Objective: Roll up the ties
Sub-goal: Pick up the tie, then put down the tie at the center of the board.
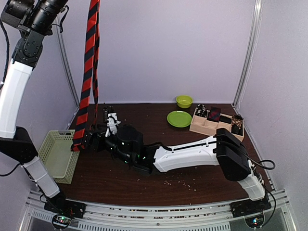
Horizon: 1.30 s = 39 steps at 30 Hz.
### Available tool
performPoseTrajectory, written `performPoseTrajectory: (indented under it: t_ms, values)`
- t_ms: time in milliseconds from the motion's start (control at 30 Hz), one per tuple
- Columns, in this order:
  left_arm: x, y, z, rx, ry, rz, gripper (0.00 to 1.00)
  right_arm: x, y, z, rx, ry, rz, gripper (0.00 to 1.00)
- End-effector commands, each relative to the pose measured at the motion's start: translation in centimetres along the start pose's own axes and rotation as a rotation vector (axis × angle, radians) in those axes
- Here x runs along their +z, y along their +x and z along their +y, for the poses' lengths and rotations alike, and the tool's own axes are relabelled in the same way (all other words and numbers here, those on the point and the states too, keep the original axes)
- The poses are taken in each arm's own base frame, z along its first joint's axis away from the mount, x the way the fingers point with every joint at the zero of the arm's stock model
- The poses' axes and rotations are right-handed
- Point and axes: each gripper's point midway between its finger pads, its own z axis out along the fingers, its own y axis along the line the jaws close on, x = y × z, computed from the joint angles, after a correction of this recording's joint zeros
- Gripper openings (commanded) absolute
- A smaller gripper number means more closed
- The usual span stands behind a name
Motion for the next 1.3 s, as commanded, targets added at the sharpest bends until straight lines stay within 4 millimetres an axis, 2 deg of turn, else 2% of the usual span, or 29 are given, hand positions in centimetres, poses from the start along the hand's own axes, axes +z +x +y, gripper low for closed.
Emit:
performPoseTrajectory:
  t_ms: [0,67,167,200,267,300,367,467,567,600,700,767,800,867,967,1033,1067,1167,1200,1267]
  values:
    - [-0.5,-2.2,-1.4,0.024,0.030,-0.052,0.00,1.4,-0.1,-1.6,-0.029,0.128,-0.060,0.96]
    - [-0.6,-2.3,-1.5,0.024,0.035,-0.055,0.00,2.0,0.6,-2.2,-0.025,0.154,-0.063,0.85]
    - [-0.6,-2.1,-1.4,0.026,0.029,-0.049,0.00,2.5,0.8,-3.0,-0.026,0.194,-0.079,0.54]
    - [-0.7,-2.1,-1.4,0.033,0.023,-0.046,0.00,2.5,0.9,-3.4,-0.029,0.210,-0.084,0.41]
    - [-1.0,-1.7,-1.0,0.056,-0.002,-0.027,0.00,2.1,0.7,-3.9,-0.039,0.226,-0.081,0.10]
    - [-1.2,-1.6,-0.8,0.080,-0.023,-0.016,0.00,1.5,-0.4,-3.5,-0.037,0.217,-0.097,0.00]
    - [-1.8,-1.1,0.0,0.119,-0.076,0.014,0.00,-0.3,-2.5,-3.1,-0.042,0.191,-0.123,0.00]
    - [-3.1,0.0,1.1,0.175,-0.158,0.058,0.00,-4.2,-6.2,-2.2,-0.047,0.135,-0.153,0.00]
    - [-4.1,2.4,2.4,0.203,-0.216,0.128,0.00,-8.8,-9.0,-1.8,-0.064,0.084,-0.145,0.00]
    - [-4.6,4.0,3.0,0.199,-0.232,0.164,0.00,-10.6,-8.8,-2.3,-0.072,0.072,-0.110,0.00]
    - [-5.9,7.1,3.9,0.181,-0.259,0.220,0.00,-14.6,-10.6,-3.3,-0.063,0.054,-0.036,0.00]
    - [-7.0,9.2,4.3,0.150,-0.272,0.254,0.00,-17.1,-11.0,-4.1,-0.082,0.050,0.071,0.00]
    - [-7.6,10.0,4.3,0.121,-0.278,0.262,0.00,-18.6,-10.4,-4.9,-0.101,0.065,0.144,0.00]
    - [-9.0,12.3,4.6,0.071,-0.297,0.292,0.00,-22.2,-11.2,-5.7,-0.131,0.084,0.210,0.00]
    - [-12.1,16.0,5.0,0.018,-0.367,0.348,0.00,-27.6,-10.7,-8.3,-0.172,0.170,0.350,0.00]
    - [-14.6,18.4,5.3,-0.023,-0.436,0.381,0.00,-31.2,-10.6,-9.7,-0.176,0.219,0.416,0.00]
    - [-15.8,19.0,5.3,-0.041,-0.462,0.389,0.00,-32.9,-10.3,-10.4,-0.171,0.235,0.452,0.00]
    - [-20.2,22.4,6.4,-0.062,-0.603,0.490,0.00,-37.2,-9.8,-11.9,-0.152,0.297,0.564,0.00]
    - [-21.9,23.1,6.8,-0.050,-0.668,0.525,0.00,-38.3,-9.7,-12.3,-0.152,0.325,0.597,0.00]
    - [-25.1,23.2,8.1,-0.030,-0.814,0.551,0.00,-40.1,-9.2,-13.2,-0.161,0.377,0.668,0.00]
